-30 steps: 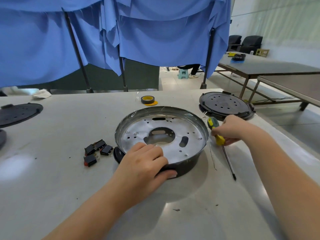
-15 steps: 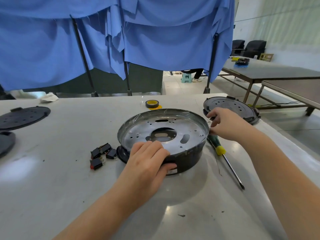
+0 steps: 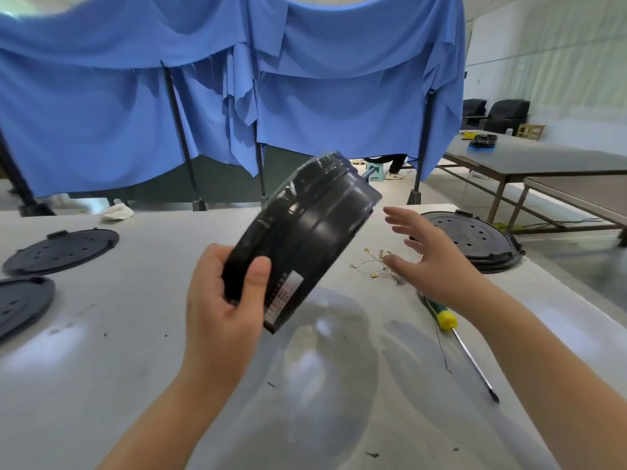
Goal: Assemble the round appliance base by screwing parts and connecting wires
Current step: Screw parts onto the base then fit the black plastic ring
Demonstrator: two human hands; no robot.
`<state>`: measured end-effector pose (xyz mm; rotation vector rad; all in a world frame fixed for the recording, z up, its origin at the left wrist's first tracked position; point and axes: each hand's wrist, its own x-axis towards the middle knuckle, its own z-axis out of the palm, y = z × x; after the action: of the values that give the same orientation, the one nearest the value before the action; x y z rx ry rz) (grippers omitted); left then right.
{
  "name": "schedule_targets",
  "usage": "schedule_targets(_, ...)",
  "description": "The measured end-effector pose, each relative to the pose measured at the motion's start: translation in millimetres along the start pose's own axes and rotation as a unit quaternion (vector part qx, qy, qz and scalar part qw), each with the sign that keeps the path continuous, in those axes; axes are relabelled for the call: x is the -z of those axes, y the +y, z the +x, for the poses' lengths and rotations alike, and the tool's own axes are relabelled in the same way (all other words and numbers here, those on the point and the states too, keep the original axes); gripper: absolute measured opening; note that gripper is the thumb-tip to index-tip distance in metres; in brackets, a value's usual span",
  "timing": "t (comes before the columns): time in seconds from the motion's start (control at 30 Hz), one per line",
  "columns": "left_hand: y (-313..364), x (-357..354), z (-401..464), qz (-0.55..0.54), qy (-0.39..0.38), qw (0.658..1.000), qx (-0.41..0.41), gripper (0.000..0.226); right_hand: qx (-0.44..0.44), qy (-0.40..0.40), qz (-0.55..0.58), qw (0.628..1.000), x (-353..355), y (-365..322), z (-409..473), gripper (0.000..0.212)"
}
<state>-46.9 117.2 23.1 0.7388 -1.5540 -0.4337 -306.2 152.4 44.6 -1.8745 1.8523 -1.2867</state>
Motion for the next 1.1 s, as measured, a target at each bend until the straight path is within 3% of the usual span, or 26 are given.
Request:
schedule_targets(0.13,1.2,1.7,7.7,-0.137,0.016,0.984,0.116,0.021,0.001,0.035,0.024,0.999,-8.7,4.4,0.0,0.065)
schedule_targets(0.23,-0.1,0.7,10.3,-0.23,-0.001,0.952,0.203,0.025,-0.019,0.063,0.032,0.997,-8.6,7.5,1.2,0.049)
schedule_targets(0.37,-4.9,0.0,14.6,-0.301,-0.04,0.914,0.27,0.036,-0.013,0.126,-0.059,0.99,-5.4,10.2,0.7,0.014)
schedule_targets(0.43,-9.0,-1.3,16.2,-0.321,-0.057,0.897,0.297,0.043,0.01,0.152,-0.117,0.981,-4.6,7.5,-0.4,0.01)
schedule_targets(0.53,-15.9,-3.1,18.9,-0.341,-0.076,0.876,0.334,0.036,0.024,0.172,-0.187,0.967,-3.0,3.5,-0.9,0.014)
schedule_targets(0.7,-19.8,-1.3,20.5,-0.378,-0.083,0.847,0.365,0.04,-0.027,0.11,-0.265,0.957,4.3,2.4,1.6,0.021)
schedule_targets(0.83,-23.5,-5.8,13.3,-0.312,-0.131,0.871,0.355,0.02,-0.107,0.043,-0.271,0.956,11.2,1.3,3.8,0.027)
schedule_targets(0.9,-24.5,-8.1,9.3,-0.286,-0.166,0.867,0.373,0.061,-0.146,0.004,-0.28,0.949,13.2,2.7,4.9,0.027)
schedule_targets(0.97,-24.4,-10.0,8.1,-0.255,-0.197,0.875,0.362,0.074,-0.172,-0.036,-0.279,0.944,15.0,5.6,4.9,0.024)
schedule_targets(1.03,-24.7,-11.3,6.2,-0.218,-0.207,0.89,0.342,0.069,-0.189,-0.069,-0.281,0.938,17.4,8.8,4.4,0.023)
schedule_targets(1.1,-28.3,-11.6,4.0,-0.184,-0.233,0.9,0.32,0.047,-0.199,-0.095,-0.288,0.932,19.3,11.9,4.0,0.023)
